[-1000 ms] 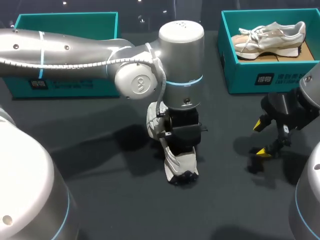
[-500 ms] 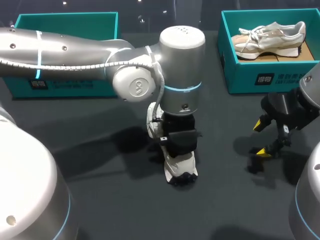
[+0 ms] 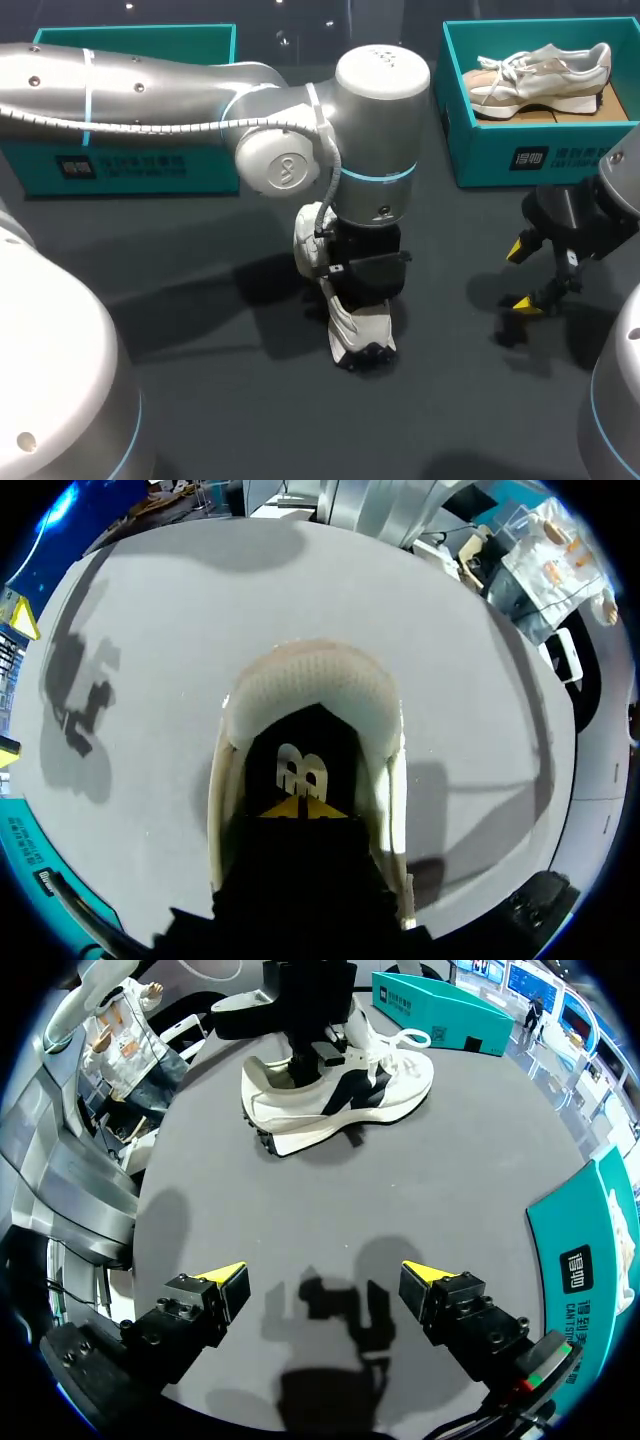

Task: Take the shoe out of the shoebox, open the shoe tongue, remove and reinsert the insole, then place the shoe into the shoebox

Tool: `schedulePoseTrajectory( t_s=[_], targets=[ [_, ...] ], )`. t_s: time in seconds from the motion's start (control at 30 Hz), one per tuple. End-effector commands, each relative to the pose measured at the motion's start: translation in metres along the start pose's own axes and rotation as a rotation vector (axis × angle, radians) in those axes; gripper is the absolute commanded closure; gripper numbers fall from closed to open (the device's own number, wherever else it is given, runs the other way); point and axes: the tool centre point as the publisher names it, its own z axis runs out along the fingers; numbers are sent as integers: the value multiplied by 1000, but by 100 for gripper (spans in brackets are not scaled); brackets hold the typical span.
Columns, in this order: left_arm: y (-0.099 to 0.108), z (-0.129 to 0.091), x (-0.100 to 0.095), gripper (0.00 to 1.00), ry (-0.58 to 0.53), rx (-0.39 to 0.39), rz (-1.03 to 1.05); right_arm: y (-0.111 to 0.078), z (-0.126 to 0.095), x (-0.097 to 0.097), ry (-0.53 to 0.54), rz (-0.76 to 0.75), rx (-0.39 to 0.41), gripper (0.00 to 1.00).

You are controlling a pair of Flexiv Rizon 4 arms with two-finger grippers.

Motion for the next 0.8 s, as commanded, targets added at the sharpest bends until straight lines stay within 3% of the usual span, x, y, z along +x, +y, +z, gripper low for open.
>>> schedulePoseTrajectory(
  t_s=[0.03, 0.23, 0.63, 0.8],
  targets=[
    [-5, -27, 17, 100, -60, -36, -8, 0, 0, 1, -2, 0, 2, 0],
    [-2, -43, 16, 100, -112, -98, -35, 0, 0, 1, -2, 0, 2, 0],
    [20, -41, 5, 100, -80, -133, -57, 0, 0, 1, -2, 0, 2, 0],
    [26, -39, 1, 81, -66, -147, -55, 0, 0, 1, -2, 0, 2, 0]
  ],
)
